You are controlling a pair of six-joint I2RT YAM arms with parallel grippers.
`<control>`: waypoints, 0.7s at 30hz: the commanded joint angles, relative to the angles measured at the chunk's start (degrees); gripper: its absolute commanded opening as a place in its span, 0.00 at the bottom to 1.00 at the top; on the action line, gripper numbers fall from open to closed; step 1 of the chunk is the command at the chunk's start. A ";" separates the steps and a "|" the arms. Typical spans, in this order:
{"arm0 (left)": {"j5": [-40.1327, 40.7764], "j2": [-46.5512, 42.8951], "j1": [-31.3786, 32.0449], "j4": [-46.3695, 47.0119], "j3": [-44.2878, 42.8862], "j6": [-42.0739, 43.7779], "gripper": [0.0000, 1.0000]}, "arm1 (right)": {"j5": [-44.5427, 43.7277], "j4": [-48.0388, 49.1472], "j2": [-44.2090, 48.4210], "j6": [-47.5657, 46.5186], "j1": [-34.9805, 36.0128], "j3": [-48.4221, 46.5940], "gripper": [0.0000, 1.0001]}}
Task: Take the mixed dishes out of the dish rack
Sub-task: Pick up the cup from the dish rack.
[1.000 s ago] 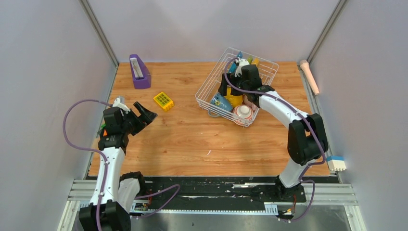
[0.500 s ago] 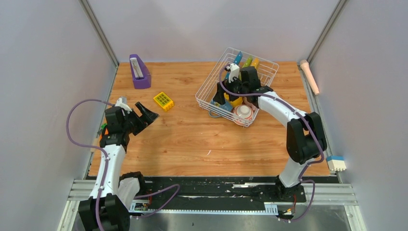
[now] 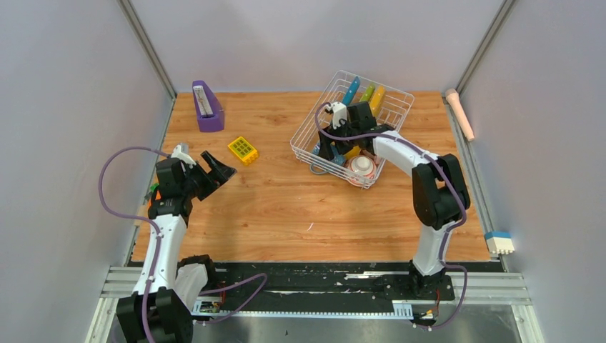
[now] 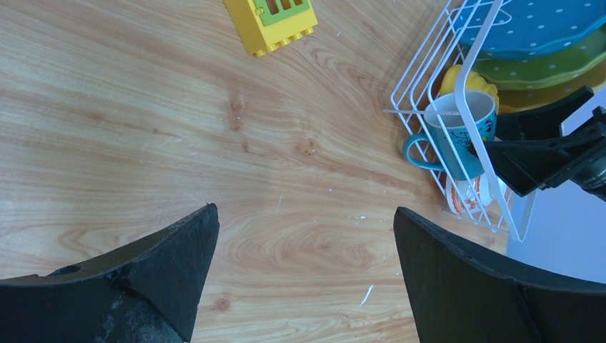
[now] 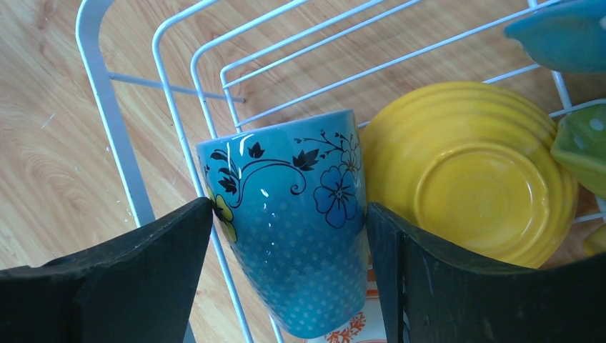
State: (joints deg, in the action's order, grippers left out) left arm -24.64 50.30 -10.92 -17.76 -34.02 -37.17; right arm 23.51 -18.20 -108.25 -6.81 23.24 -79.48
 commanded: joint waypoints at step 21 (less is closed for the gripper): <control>-1.24 -0.83 -0.25 0.81 -0.62 0.46 1.00 | -1.46 -8.94 -9.98 -8.04 3.74 -8.95 0.89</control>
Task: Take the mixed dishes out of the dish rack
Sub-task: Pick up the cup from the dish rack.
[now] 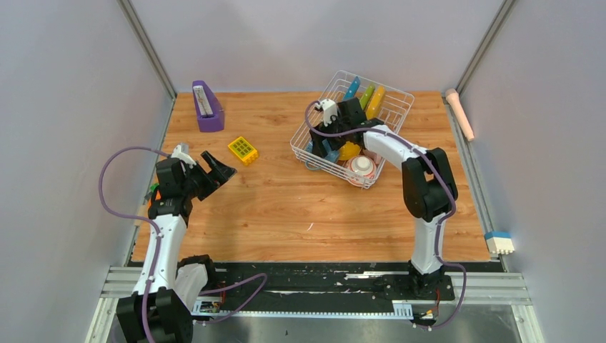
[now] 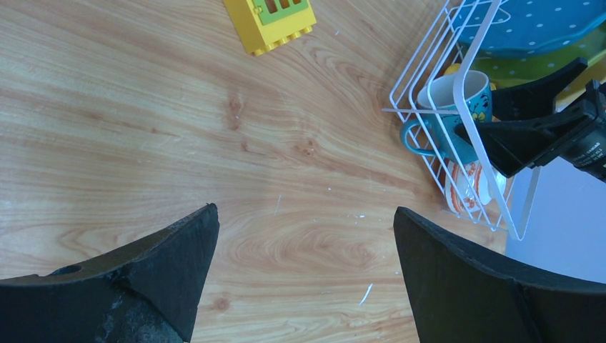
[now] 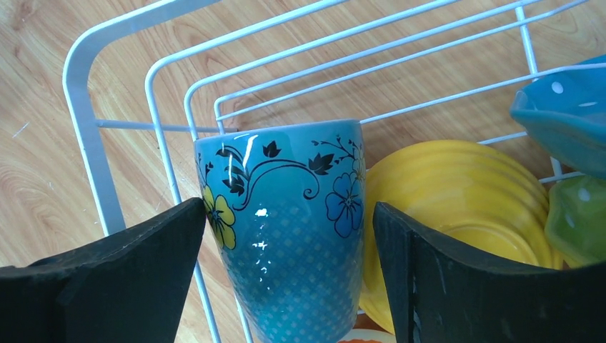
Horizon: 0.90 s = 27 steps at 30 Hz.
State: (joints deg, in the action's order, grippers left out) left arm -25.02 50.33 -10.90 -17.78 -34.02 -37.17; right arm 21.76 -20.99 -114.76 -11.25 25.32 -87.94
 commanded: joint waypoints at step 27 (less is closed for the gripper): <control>-1.14 -2.68 -0.32 0.55 -1.41 -0.79 1.00 | -7.11 -3.58 5.88 4.13 3.37 -2.47 0.13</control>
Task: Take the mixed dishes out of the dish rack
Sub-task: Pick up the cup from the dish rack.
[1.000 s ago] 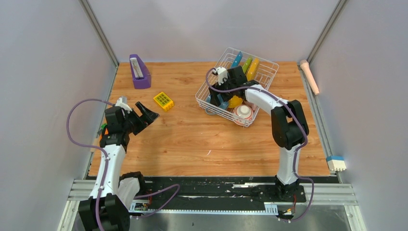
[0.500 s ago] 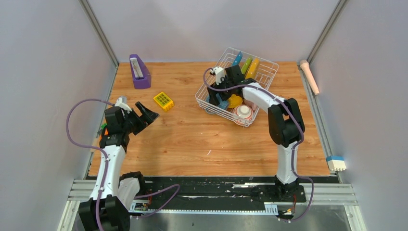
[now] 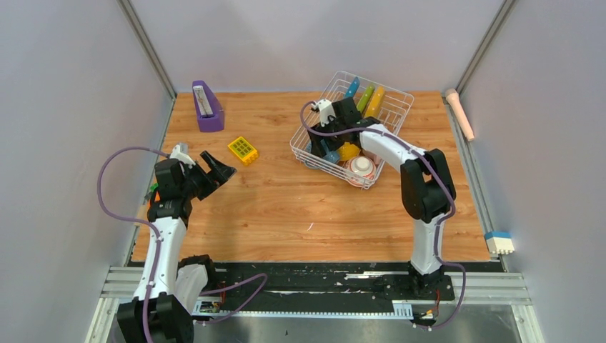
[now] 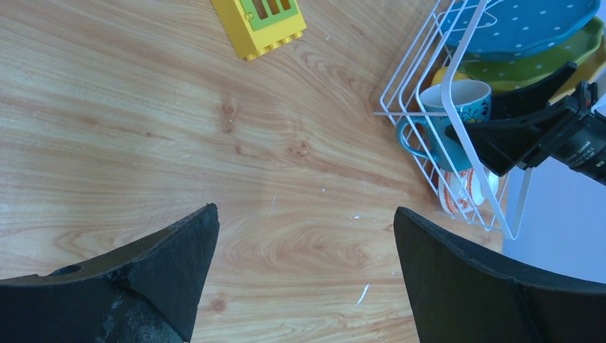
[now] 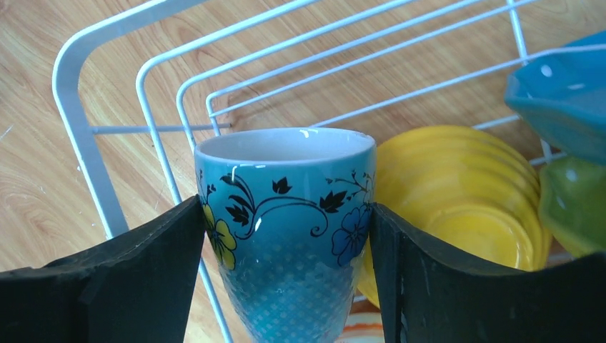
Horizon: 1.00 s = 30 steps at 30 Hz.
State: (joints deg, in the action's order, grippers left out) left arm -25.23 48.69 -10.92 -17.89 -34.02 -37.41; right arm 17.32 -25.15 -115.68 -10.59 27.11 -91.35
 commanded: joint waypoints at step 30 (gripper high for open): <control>-18.86 1.66 12.14 27.28 -4.80 -8.91 1.00 | 8.15 35.02 37.31 5.33 -0.38 29.18 0.00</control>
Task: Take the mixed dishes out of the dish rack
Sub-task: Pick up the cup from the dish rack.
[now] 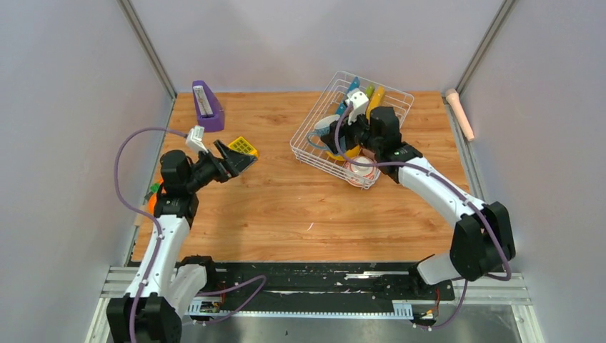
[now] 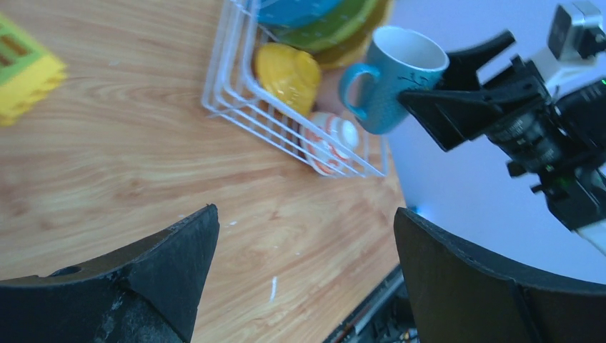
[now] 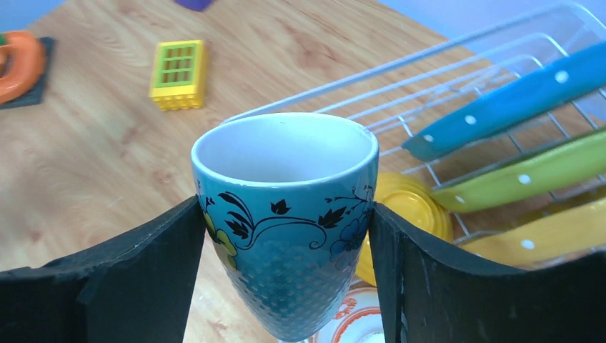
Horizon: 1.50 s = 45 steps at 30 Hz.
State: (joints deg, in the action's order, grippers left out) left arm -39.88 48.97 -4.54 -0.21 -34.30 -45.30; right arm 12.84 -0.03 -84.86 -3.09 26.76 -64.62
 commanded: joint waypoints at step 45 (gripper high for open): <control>62.89 6.30 28.42 -40.07 -14.48 -7.30 0.00 | 8.45 7.61 23.22 -1.86 4.09 18.71 1.00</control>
State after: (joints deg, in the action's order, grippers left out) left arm 7.68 59.57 29.10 -32.56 -50.33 -41.87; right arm 33.76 2.55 -64.49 -9.30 30.94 -47.90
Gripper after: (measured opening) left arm 0.044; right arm 0.996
